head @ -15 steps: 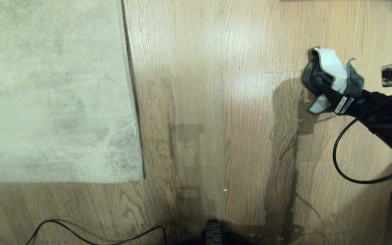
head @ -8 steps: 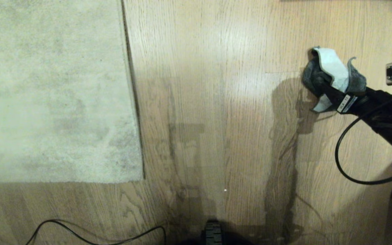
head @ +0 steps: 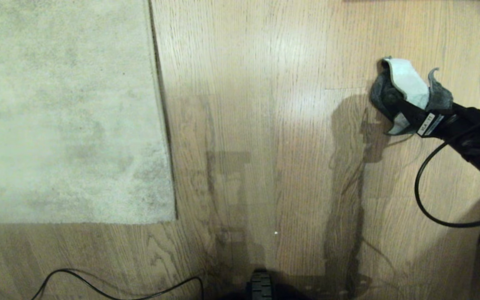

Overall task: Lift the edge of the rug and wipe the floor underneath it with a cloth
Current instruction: Put down the rag

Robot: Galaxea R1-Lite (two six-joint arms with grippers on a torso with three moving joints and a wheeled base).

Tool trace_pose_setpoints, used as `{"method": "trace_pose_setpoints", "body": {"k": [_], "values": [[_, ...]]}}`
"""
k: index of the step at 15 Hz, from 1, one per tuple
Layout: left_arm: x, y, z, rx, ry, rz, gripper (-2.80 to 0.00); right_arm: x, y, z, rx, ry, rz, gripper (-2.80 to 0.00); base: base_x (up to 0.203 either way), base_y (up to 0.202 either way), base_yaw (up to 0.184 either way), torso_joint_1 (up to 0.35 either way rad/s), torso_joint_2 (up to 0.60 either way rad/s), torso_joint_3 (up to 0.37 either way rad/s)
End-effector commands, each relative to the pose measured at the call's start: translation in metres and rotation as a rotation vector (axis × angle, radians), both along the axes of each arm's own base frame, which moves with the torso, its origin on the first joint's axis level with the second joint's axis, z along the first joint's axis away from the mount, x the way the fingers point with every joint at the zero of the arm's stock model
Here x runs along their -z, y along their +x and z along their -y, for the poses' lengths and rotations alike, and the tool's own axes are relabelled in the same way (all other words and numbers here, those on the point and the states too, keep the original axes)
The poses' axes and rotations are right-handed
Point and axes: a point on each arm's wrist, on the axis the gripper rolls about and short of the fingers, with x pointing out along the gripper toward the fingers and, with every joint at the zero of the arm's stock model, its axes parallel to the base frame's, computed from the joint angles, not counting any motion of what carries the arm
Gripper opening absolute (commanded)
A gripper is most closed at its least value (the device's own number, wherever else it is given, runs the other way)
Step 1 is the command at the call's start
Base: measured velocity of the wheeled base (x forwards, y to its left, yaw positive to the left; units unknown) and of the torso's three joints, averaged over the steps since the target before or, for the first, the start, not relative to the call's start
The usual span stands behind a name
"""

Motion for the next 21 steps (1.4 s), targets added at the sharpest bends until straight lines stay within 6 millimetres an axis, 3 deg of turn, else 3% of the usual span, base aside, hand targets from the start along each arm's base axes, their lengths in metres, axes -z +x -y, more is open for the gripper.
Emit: {"method": "trace_pose_setpoints", "body": {"k": [1,7,16,17,21], "values": [[0.000,0.000,0.000,0.001,0.000,0.000,-2.80,0.001,-0.010,-0.001,-0.004,-0.001,0.002,0.00,0.000,0.000,0.000,0.000,0.00,0.000],[0.000,0.000,0.000,0.001,0.000,0.000,-2.80,0.013,-0.036,-0.004,-0.015,-0.032,-0.038,0.00,0.000,0.000,0.000,0.000,0.00,0.000],[0.000,0.000,0.000,0.001,0.000,0.000,-2.80,0.019,-0.059,-0.005,-0.019,-0.032,-0.062,0.00,0.000,0.000,0.000,0.000,0.00,0.000],[0.000,0.000,0.000,0.000,0.000,0.000,-2.80,0.020,-0.061,-0.006,-0.020,-0.034,-0.060,-2.80,0.000,0.000,0.000,0.000,0.00,0.000],[0.000,0.000,0.000,0.001,0.000,0.000,-2.80,0.024,-0.078,-0.009,-0.065,-0.041,-0.070,-2.80,0.000,0.000,0.000,0.000,0.00,0.000]]}}
